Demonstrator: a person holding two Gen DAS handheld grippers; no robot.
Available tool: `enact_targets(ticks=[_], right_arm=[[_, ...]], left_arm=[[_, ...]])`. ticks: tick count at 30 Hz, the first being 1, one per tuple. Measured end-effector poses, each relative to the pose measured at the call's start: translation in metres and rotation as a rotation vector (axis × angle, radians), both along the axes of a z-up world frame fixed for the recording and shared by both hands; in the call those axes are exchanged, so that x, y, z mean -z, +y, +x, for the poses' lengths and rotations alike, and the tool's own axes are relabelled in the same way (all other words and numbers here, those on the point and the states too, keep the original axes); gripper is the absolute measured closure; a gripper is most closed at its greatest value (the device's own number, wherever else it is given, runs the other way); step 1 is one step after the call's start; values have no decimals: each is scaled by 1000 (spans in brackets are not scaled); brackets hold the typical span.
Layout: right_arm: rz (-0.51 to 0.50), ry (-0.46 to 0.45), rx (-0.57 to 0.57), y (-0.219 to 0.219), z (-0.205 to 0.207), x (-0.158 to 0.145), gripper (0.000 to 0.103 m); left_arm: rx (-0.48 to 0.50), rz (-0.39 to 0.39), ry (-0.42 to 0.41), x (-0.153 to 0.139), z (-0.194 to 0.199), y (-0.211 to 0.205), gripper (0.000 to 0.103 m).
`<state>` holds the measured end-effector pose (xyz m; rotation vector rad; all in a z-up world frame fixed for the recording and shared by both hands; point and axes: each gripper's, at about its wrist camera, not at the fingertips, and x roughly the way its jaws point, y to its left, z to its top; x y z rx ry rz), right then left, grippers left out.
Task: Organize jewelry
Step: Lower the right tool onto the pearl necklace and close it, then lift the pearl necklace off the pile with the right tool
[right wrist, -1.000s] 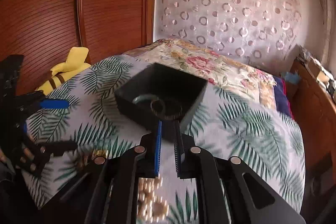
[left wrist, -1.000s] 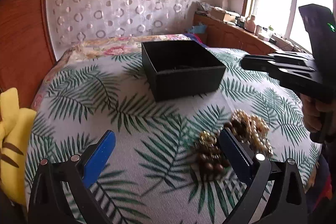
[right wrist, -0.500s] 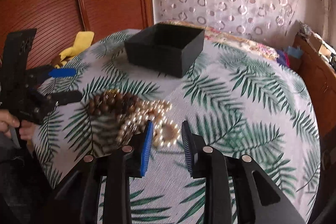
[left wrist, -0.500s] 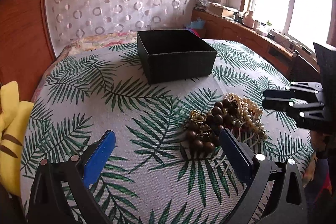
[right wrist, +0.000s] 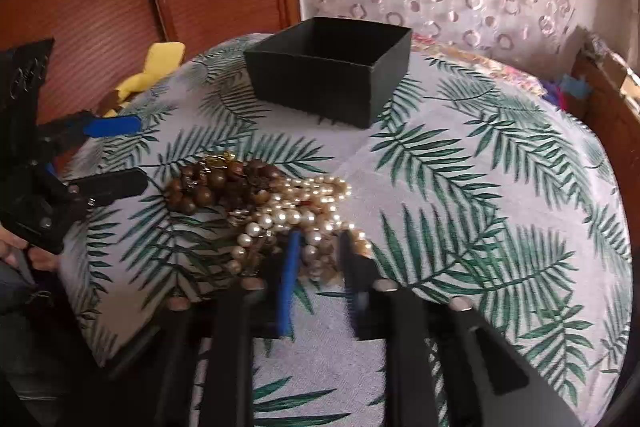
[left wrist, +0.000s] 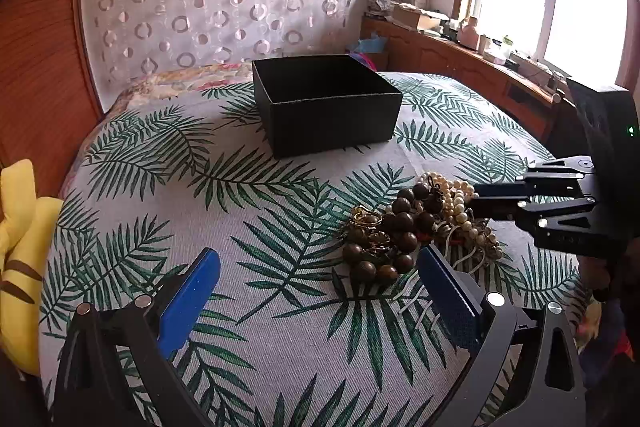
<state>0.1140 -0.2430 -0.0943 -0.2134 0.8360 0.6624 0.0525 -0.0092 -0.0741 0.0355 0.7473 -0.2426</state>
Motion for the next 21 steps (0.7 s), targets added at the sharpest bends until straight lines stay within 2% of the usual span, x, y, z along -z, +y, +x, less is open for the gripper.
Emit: enact_targets(ticks=[6,15,21], right_arm=[[-7,-24,11,-6,-4,-5,95],[50,-144,22,-21,-16,-56,95],[62,-197,40,-30,-19,-80,95]], left_arm=[[1,-5,0,0,-2,-1,8],[-1,-10,-4,-1,-4,-2,8],[-3,-11,-4,-2,-5,-2,8]])
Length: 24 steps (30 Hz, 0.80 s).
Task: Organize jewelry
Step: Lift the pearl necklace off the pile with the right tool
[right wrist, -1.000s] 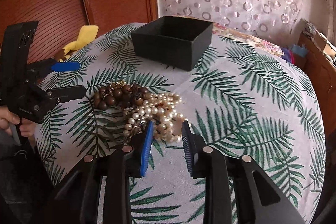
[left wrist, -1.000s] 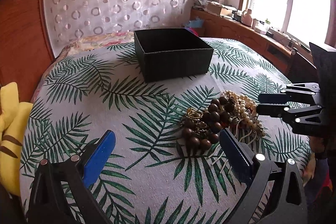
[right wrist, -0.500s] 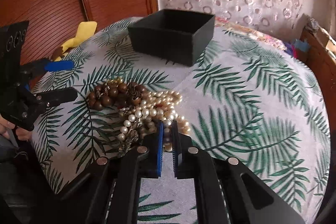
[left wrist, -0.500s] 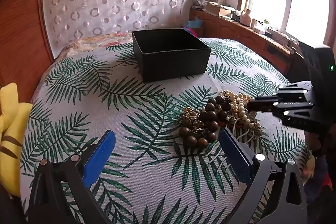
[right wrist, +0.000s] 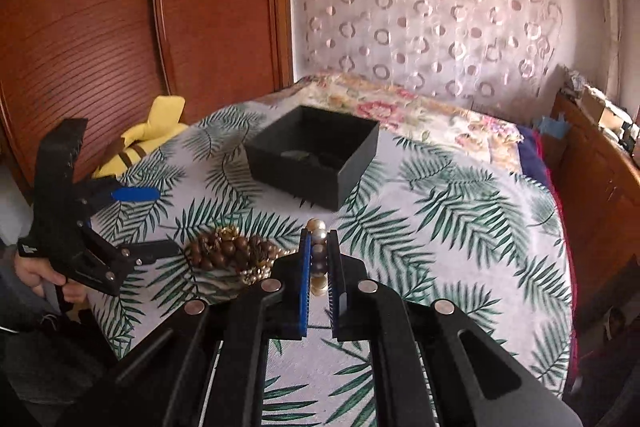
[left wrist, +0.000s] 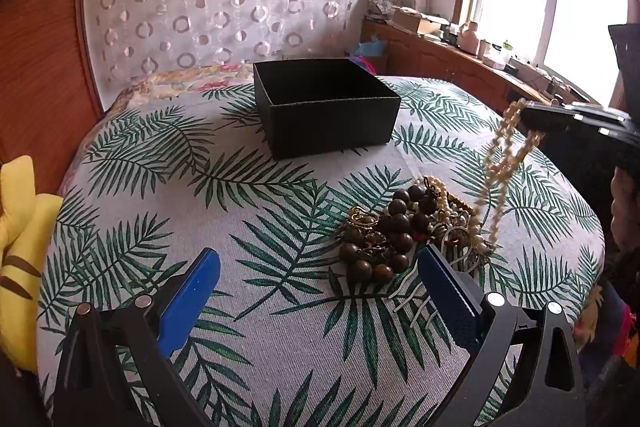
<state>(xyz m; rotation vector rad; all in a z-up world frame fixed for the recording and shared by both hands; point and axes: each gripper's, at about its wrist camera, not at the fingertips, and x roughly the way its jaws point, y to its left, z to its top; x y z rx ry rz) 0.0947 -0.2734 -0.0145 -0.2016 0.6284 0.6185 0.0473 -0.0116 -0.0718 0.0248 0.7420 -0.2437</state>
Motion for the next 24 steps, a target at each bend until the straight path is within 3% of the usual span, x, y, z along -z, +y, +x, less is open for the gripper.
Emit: enact_targets(ticks=[9,10,17,24], right_arm=[[16,-99,57,-17,-4,-33,94],[12,-101,62,-18,-3,-33,94],[4,-61,87,-25,6,-13,94],[-5,-19,93,-22,14,7,94]], left_arm=[[34,-17,10,-1,-2,-2,8],[47,-26,13,-1,-2,-4,11],[116,-41,44,3,-3,-15,65],[200,-21,51,3,0,-33,86]])
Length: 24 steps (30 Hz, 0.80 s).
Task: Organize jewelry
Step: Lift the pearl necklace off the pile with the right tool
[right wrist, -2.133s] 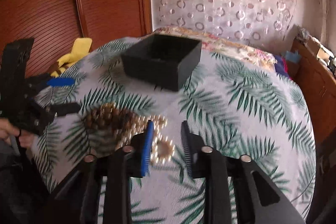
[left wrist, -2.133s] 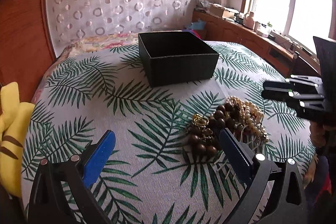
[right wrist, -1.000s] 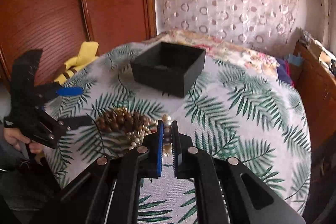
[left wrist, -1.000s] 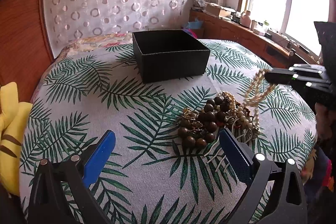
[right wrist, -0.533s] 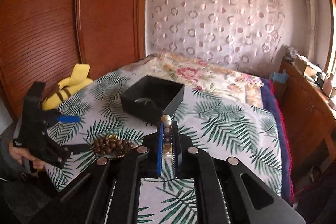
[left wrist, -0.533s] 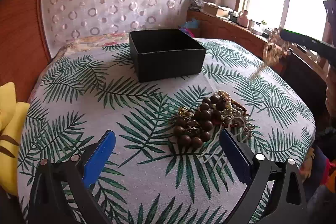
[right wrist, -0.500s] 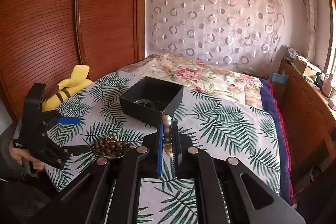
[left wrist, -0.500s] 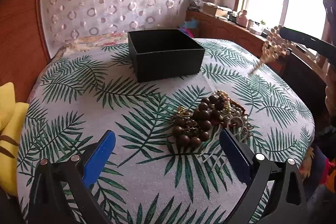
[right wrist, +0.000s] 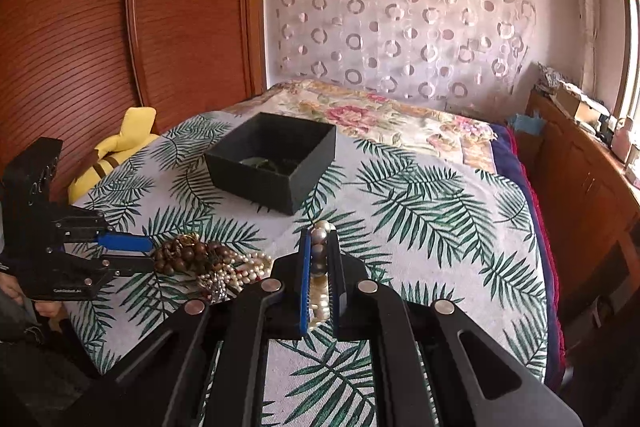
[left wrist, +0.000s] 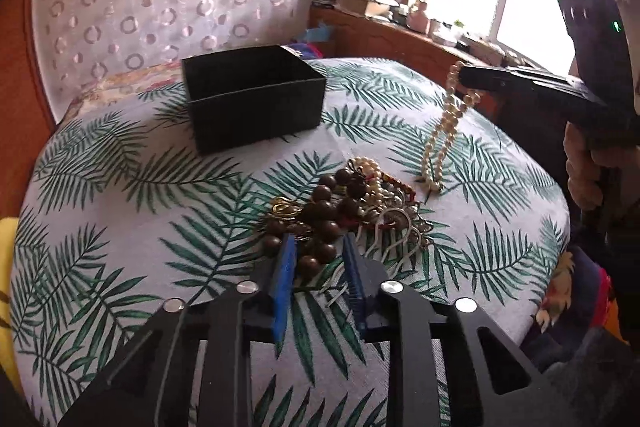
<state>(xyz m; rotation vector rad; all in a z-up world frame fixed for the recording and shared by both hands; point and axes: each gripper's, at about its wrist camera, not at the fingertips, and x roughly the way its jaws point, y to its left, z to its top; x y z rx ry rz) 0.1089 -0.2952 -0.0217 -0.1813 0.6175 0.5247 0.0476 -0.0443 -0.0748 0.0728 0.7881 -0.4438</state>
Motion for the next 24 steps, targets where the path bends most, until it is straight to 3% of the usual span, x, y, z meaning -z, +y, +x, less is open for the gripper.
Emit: enact_targets(ticks=[7,12,14,18,19,20,24], right_arm=[[6,16,3,1,2,8,94],[1,24,-2,5,4,12,94],[0,26,-2,5,4,13,94],[-1,26,-4,6,3,13,94],[-2,26,-4,7,4,13,94],[-2,26,-4,7,4,13,94],[-1,26,-6,8,4,14,94]], left_arm=[[17,79,18,7,10,-9,89],[32,115,23,10,15,-15,81],[51,128,22,12,15,-19,72],[66,171,6,12,15,-24,71],[70,184,2,12,15,-25,74],[63,194,-2,12,15,-24,84],[77,164,12,7,18,-14,91]])
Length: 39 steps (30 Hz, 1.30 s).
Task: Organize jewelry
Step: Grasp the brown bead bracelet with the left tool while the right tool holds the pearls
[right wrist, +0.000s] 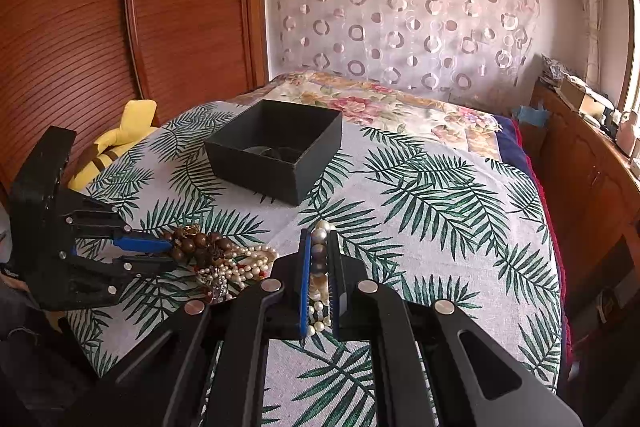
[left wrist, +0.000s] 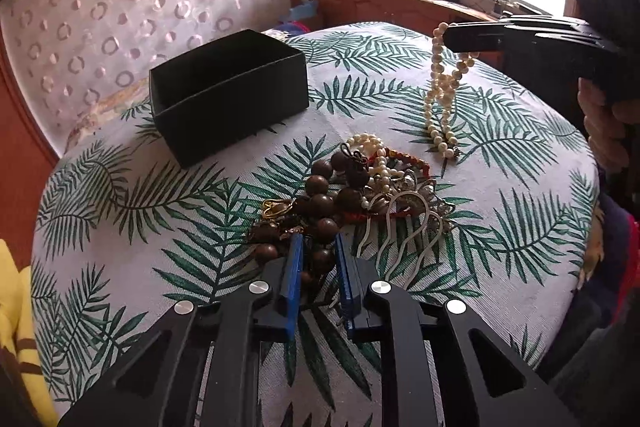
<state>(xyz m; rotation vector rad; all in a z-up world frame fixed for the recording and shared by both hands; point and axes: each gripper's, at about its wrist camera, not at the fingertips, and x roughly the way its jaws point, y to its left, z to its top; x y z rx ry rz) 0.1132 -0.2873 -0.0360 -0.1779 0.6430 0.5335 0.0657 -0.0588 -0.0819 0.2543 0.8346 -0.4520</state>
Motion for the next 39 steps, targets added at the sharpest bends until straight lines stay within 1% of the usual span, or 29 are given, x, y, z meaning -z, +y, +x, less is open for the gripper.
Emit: enact_targets(ticks=[2,5,10,14,20,30,35,39], right_arm=[[0,0,0,1,0,0,94],[0,0,-3,2,0,0,94],[5,-3,-11,7,-1,-1,94],[14,-11,-27,13,-3,-5,94],[33,-35,-49,22,-7,-17,94],[40,-75,-70,34,-9,-37,94],[46,-97,-78,40,-5,-47,94],[55,-114,-86,44,1,-59,94]], left_arm=[[-8,-21,-7,-4,-1,5,91],[-16,-76,-23,-15,-4,11,91],[-43,-171,-65,-39,-3,26,91],[-63,-214,-96,-55,1,33,91],[-77,-241,-140,-74,6,34,91],[-85,-253,-199,-103,15,38,91],[-93,-252,-222,-114,23,38,91],[-112,-252,-227,-116,31,40,91]])
